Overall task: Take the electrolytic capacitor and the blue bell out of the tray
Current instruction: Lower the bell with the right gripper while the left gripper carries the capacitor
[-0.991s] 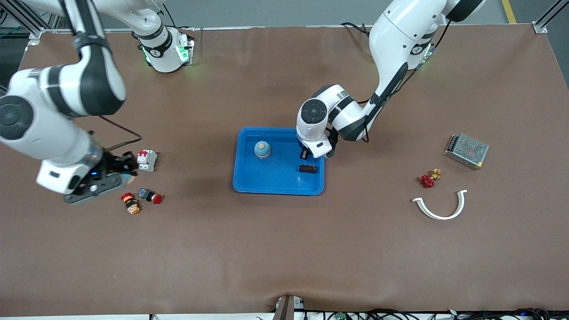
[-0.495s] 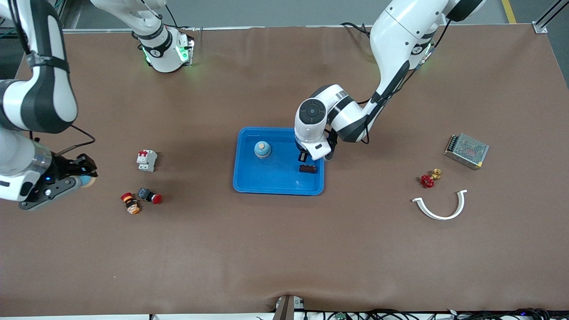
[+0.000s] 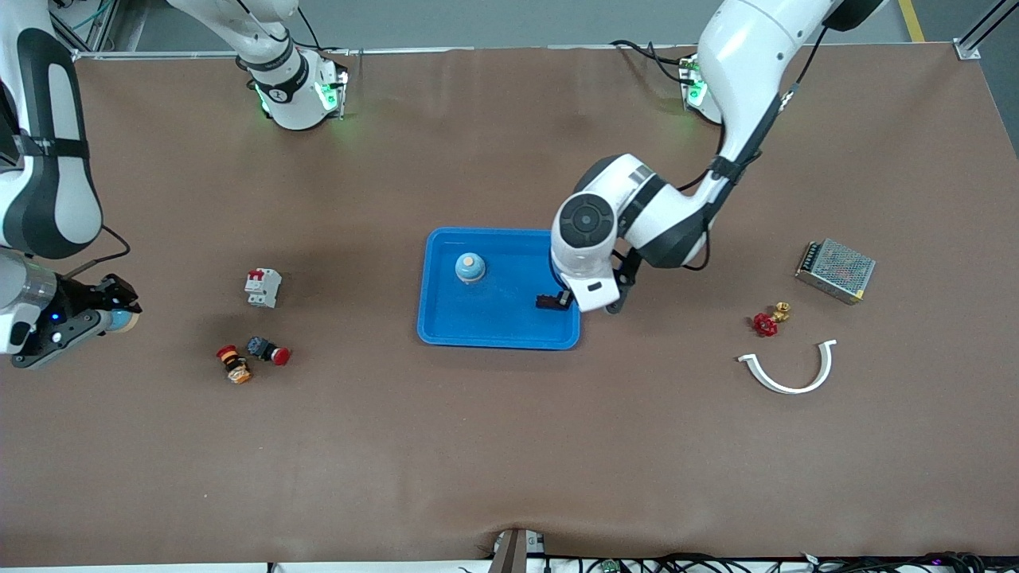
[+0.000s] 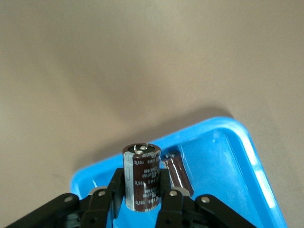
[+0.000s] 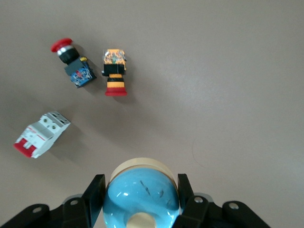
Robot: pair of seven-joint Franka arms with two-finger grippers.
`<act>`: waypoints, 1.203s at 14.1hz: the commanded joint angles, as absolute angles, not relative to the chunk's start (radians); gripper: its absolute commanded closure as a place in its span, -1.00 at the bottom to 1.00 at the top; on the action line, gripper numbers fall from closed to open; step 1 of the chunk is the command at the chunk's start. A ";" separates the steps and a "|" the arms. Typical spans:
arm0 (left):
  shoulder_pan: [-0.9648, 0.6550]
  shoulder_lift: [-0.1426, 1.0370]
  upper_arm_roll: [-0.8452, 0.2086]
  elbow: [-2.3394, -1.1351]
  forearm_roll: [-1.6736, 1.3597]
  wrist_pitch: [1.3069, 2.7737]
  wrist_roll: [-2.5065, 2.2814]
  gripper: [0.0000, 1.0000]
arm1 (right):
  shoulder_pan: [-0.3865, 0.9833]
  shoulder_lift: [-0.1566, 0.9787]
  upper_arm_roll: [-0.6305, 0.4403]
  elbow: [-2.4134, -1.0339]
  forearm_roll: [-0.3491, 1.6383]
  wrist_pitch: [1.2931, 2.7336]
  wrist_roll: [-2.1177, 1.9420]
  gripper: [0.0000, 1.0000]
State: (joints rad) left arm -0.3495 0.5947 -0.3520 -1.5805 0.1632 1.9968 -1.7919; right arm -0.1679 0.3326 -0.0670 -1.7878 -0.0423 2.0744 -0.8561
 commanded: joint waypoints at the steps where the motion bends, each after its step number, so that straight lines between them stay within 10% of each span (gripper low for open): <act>1: -0.295 0.542 -0.360 -1.586 0.135 1.931 -1.604 1.00 | -0.187 0.313 -0.046 -1.902 -0.044 2.187 -0.874 0.43; 12: -0.063 0.444 -0.360 -1.693 0.133 1.845 -0.823 1.00 | -0.221 0.321 -0.046 -2.095 -0.044 2.421 -0.910 0.43; 17: 0.057 0.305 -0.360 -1.935 0.133 2.063 -0.632 1.00 | -0.225 0.336 -0.046 -2.152 -0.044 2.514 -0.916 0.43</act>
